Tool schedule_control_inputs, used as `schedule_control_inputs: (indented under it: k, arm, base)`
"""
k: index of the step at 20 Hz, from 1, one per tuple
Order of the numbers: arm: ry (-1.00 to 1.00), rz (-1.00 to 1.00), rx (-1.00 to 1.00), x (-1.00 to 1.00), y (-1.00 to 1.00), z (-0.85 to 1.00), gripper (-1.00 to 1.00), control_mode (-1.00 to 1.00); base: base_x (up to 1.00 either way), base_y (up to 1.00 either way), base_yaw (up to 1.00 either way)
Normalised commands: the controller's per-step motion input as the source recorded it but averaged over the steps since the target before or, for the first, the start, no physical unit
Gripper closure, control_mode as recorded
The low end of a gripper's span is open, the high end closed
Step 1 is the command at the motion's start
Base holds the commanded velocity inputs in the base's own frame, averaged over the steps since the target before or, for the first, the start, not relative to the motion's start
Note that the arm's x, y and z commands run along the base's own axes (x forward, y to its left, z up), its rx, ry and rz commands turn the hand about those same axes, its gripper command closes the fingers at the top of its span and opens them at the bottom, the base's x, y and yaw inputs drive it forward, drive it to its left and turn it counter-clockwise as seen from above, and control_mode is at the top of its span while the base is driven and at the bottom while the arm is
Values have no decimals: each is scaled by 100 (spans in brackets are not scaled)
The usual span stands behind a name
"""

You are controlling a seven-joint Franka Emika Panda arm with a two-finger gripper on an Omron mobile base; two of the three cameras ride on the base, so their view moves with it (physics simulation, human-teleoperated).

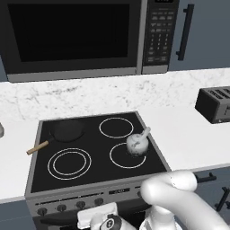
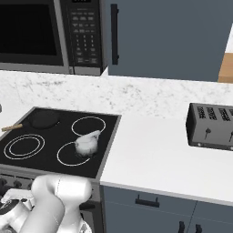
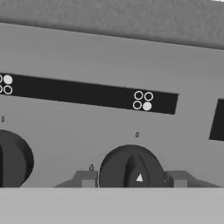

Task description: Pick the kettle from the counter and place it on a stove burner. Then turn the burner on.

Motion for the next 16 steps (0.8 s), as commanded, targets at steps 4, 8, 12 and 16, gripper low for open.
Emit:
schedule_control_inputs:
  k: [4, 8, 12, 16]
  arm:
    - [-31, 37, -12, 0, 8, 0, 100, -100]
    - [-31, 39, -20, 0, 44, 0, 100, -100]
    - [-28, 40, -21, 0, 50, 0, 100, -100]
    - [-20, 43, -29, 0, 72, 0, 100, -100]
  base:
    - [0, 0, 0]
    - [0, 0, 0]
    - [0, 0, 0]
    - [0, 0, 0]
